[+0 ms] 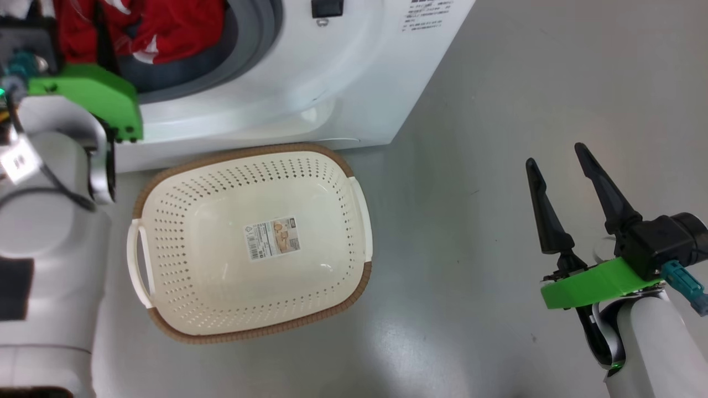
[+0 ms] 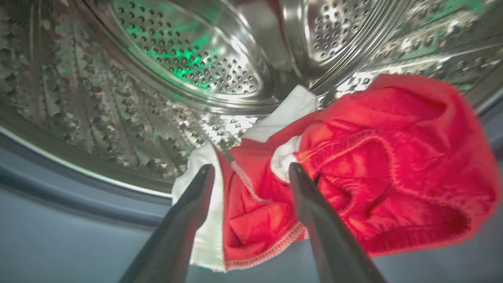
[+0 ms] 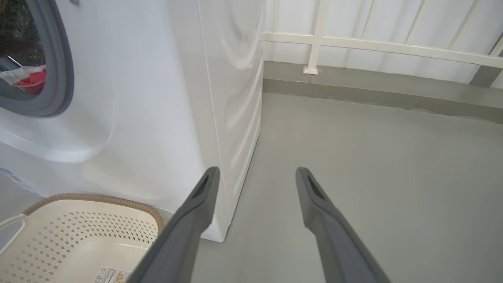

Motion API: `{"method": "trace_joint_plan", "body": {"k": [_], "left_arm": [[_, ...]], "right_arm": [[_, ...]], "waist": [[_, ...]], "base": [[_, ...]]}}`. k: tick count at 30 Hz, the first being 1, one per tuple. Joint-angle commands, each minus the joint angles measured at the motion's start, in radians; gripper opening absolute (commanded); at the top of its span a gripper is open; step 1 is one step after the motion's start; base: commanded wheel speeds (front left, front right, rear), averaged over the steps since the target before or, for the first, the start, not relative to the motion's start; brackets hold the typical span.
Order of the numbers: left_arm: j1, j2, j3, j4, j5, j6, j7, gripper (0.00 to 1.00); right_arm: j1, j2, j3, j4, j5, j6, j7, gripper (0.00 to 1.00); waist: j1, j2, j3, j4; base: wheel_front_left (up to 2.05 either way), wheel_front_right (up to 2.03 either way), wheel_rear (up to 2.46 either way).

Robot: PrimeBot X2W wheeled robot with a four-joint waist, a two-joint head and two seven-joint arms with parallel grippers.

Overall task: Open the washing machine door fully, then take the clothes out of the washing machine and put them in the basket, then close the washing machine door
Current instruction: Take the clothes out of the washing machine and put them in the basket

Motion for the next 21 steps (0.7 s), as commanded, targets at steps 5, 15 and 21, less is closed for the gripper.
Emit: {"method": "trace_joint_plan", "body": {"k": [5,15,21], "left_arm": [[-0.088,0.078,0.000,0.065,0.022,0.023,0.085,1.00],[-0.174,0.120,-0.044,0.173,0.051,0.016,0.195,1.00],[-0.199,0.140,-0.076,0.232,0.071,0.011,0.253,1.00]], "right_arm": [[-0.013,0.001,0.035,0.000,-0.014,0.003,-0.006,1.00],[-0.028,0.008,0.058,0.026,0.000,0.003,-0.006,1.00],[-0.039,0.010,0.071,0.033,0.011,0.003,-0.006,1.00]], "waist": [[0.0000,0.0000,0.017,-0.012],[0.0000,0.0000,0.041,-0.041],[0.0000,0.0000,0.052,-0.059]], "base": [[0.00,0.00,0.00],[0.00,0.00,0.00],[0.00,0.00,0.00]]}}
